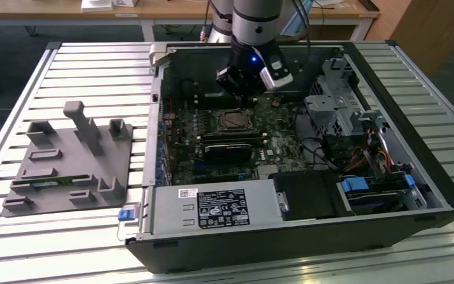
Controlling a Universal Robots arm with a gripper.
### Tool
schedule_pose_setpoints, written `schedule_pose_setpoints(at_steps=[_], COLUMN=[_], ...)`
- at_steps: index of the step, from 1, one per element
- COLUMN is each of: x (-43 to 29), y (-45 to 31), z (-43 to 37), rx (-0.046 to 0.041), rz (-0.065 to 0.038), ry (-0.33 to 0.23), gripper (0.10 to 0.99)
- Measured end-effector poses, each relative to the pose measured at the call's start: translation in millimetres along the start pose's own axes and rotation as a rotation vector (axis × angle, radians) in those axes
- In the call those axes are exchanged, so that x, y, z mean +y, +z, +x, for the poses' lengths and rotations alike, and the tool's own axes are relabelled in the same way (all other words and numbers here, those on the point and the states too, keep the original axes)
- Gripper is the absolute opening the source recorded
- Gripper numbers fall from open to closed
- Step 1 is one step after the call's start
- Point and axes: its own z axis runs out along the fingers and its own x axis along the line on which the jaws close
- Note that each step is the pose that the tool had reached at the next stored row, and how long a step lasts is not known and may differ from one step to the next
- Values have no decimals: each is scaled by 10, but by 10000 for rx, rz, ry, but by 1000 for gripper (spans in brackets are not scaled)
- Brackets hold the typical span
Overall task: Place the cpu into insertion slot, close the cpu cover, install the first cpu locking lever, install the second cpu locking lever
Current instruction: 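Install the second cpu locking lever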
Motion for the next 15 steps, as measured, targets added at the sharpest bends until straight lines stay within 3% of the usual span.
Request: schedule_pose_setpoints(at_steps=[8,15], x=[-191,-285], y=[-5,17], z=[-11,-17], rx=[0,26], rz=[-9,-166], ry=[0,-27], gripper=[106,106])
